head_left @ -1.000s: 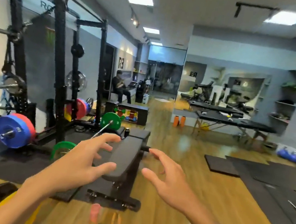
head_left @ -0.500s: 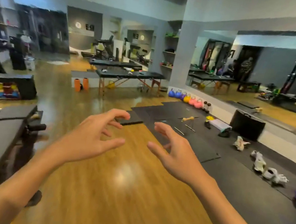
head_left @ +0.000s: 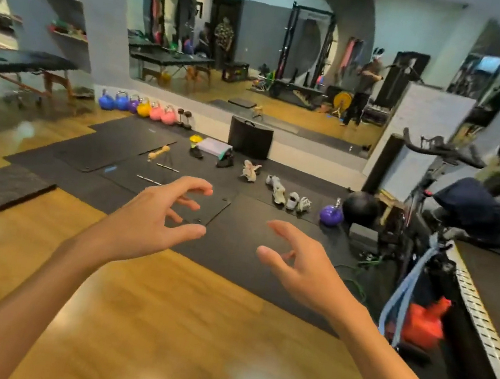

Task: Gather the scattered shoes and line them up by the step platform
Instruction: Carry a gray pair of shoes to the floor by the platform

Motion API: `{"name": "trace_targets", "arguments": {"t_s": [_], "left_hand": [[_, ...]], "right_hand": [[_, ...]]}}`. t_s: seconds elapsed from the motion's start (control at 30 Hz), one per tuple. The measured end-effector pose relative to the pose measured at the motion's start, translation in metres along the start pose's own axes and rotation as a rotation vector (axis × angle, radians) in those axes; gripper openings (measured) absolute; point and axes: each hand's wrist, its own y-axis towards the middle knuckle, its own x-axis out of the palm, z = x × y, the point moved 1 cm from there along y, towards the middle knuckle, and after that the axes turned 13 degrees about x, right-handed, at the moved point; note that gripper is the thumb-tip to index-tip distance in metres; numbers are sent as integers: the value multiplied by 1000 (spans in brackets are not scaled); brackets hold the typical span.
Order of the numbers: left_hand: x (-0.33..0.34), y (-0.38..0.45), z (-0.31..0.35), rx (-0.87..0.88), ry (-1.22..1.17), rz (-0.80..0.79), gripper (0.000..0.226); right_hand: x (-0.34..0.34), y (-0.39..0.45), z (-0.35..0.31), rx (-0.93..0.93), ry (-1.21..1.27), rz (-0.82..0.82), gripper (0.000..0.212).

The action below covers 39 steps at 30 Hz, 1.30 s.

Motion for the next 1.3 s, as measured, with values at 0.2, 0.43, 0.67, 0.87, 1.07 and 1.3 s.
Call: {"name": "trace_targets", "arguments": {"t_s": [0.2,0.43,0.67,0.87,1.07,1.3], "left_hand": [[42,105,-88,88,-110,-100,49],[98,232,-180,100,-122,-233,47],[110,356,-267,36,-110,-173,46],[134,432,-362,-5,-110,-212,45],[152,533,-472,23,-145,-232,44],[181,696,-574,78,-226,-360,44]], "right_hand": [[-8,91,57,115,-31,69,57],[-15,223,149,188,107,106,44],[-38,379,201,173,84,16,45],[-28,485,258,214,114,-48,45],[-11,608,301,266,109,-68,48],[-28,751,338,372,103,-30,51]]}}
